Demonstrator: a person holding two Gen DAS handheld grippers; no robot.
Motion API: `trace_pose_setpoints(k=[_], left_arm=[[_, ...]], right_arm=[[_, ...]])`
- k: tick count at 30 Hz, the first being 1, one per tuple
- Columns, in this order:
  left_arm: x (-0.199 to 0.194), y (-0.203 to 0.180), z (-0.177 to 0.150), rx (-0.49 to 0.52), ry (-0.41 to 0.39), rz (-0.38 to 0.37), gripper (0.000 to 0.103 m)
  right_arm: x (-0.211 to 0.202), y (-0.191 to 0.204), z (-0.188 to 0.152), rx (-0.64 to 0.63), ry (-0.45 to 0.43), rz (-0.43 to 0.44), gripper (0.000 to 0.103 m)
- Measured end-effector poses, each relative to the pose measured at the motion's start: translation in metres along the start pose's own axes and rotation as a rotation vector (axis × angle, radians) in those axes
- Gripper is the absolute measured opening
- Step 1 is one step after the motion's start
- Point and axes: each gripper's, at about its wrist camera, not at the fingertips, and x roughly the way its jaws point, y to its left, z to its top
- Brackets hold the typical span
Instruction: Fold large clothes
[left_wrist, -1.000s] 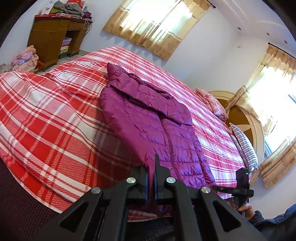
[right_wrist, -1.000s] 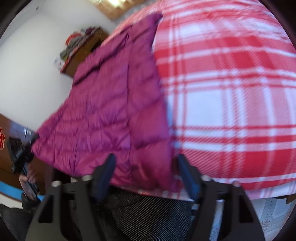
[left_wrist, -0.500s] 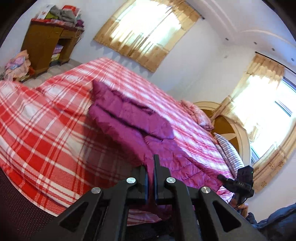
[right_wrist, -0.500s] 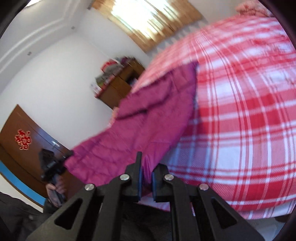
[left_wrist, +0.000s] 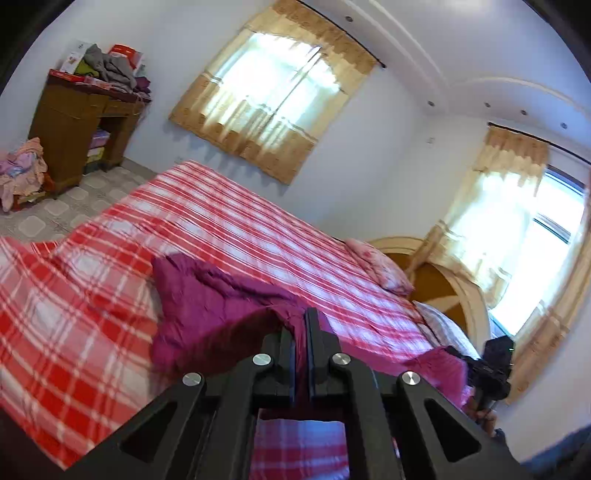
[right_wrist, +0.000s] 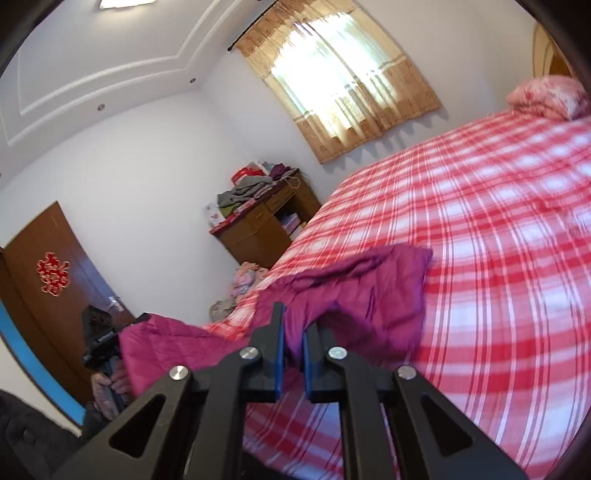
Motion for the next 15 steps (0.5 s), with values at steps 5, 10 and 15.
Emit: trace_pose_setpoints(k=[5,10,15], left_arm=[[0.06,0.027,0.043,-0.058,0.008,0.101,0.003],[0.143,0.066,0.074,-0.113,0.025,0.252,0.003],[0.219,0.107,0.072,-0.136,0.084,0.438,0.003]], right_arm=[[0.057,-0.019,0.059,-0.03,-0.016,-0.051,0.011],[0.14,-0.058,0.102,-0.034,0.001,-0.189,0.011],[0.225,-0.112,0.108,0.035,0.047,-0.308,0.011]])
